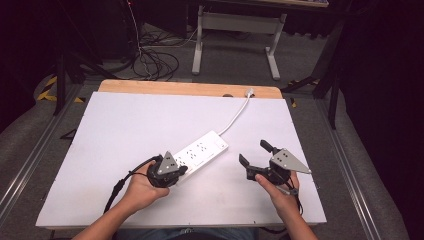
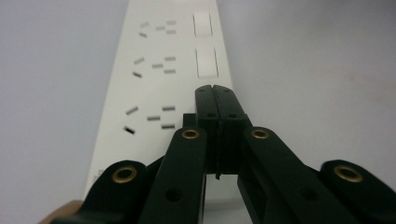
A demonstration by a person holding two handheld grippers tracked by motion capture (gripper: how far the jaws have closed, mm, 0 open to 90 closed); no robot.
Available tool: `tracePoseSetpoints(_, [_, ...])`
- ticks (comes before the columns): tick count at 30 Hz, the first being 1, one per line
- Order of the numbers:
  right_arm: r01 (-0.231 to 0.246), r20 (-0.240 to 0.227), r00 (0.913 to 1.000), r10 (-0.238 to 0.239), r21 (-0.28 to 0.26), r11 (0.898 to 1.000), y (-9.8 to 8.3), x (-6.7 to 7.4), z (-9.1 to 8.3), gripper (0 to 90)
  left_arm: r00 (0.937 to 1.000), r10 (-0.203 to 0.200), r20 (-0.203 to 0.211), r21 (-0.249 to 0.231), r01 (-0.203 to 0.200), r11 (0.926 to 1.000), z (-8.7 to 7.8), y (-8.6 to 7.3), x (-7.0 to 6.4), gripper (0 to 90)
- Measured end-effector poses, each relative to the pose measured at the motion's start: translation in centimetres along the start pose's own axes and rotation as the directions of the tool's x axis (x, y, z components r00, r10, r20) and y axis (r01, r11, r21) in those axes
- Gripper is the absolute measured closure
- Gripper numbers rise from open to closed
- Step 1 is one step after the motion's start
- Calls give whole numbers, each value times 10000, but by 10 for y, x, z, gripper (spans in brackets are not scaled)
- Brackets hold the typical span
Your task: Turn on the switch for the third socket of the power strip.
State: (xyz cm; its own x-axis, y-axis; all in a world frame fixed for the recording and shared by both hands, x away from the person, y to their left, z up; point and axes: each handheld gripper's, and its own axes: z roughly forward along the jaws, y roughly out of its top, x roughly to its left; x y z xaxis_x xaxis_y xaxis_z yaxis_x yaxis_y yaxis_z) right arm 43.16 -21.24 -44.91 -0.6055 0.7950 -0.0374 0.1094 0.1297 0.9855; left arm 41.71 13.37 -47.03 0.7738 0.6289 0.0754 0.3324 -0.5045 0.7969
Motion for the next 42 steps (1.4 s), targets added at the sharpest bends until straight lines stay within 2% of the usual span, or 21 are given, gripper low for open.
tracePoseSetpoints(1, [-8,-7,10000,8,1,10000,0,0,0,106,9996,-225,-160,-692,214,9974,-7,3,2,899])
tracePoseSetpoints(2, [-35,-8,10000,35,-8,10000,0,0,0,107,9996,-225,-160,-692,214,9974,-7,3,2,899])
tracePoseSetpoints(5, [39,-1,10000,-39,-27,10000,0,-1,-1,107,9973,-621,-391,-1739,544,9833,-21,6,7,899])
tracePoseSetpoints(6, [50,3,10000,-50,-36,10000,0,-1,-1,107,9960,-749,-481,-2032,637,9771,-25,6,7,898])
tracePoseSetpoints(7, [46,6,10000,-46,-35,10000,0,-1,-2,106,9931,-962,-665,-2627,756,9619,-35,7,10,898])
tracePoseSetpoints(8, [18,9,10000,-18,-49,10000,1,0,-2,107,9931,-962,-665,-2627,756,9619,-35,7,10,898])
tracePoseSetpoints(9, [-24,12,10000,24,-62,10000,1,0,-2,106,9881,-1273,-863,-3129,944,9451,-45,6,14,898])
tracePoseSetpoints(10, [-17,17,10000,17,-64,10000,1,0,-2,106,9881,-1273,-863,-3129,944,9451,-45,6,14,898])
tracePoseSetpoints(15, [7,25,10000,-7,-47,10000,1,0,-1,107,9709,-1963,-1372,-3927,1286,9106,-68,2,29,898])
tracePoseSetpoints(16, [37,23,10000,-37,-10,10000,0,0,-1,107,9682,-2031,-1463,-4005,1297,9071,-71,0,32,898])
tracePoseSetpoints(17, [48,2,10000,-48,-12,10000,0,0,0,106,9611,-2272,-1569,-4214,1429,8955,-78,-1,35,898])
tracePoseSetpoints(19, [-27,-25,10000,27,-16,10000,1,1,0,106,9598,-2282,-1634,-4261,1400,8938,-82,-1,37,898])
tracePoseSetpoints(21, [45,-17,10000,-45,-34,10000,0,0,0,107,9543,-2396,-1788,-4472,1381,8837,-90,-2,39,898])
tracePoseSetpoints(23, [36,-14,10000,-36,-34,10000,0,0,0,106,9459,-2500,-2067,-4643,1301,8761,-99,-4,39,898])
tracePoseSetpoints(25, [26,-23,10000,-26,-5,10000,0,0,1,107,9391,-2465,-2394,-4709,1097,8753,-107,-10,39,896])
tracePoseSetpoints(28, [-12,-44,10000,12,-4,10000,0,0,1,107,9258,-2699,-2645,-4766,1179,8712,-123,-24,41,895])
tracePoseSetpoints(32, [23,-45,10000,-23,6,10000,1,0,2,107,8925,-3349,-3022,-5275,1361,8386,-148,-38,51,896])
tracePoseSetpoints(33, [35,-51,10000,-35,5,10000,1,1,2,107,8828,-3479,-3157,-5363,1364,8330,-153,-41,54,896])
tracePoseSetpoints(36, [64,-71,10000,-65,-26,10000,1,1,3,106,8625,-3844,-3292,-5512,1550,8198,-159,-47,60,896])
tracePoseSetpoints(38, [15,-65,10000,-15,-1,10000,1,1,4,107,8545,-3944,-3381,-5584,1552,8149,-161,-47,62,893])
tracePoseSetpoints(42, [6,-102,9999,-6,-36,10000,1,1,3,107,8498,-3877,-3570,-5601,1375,8169,-162,-47,62,887])
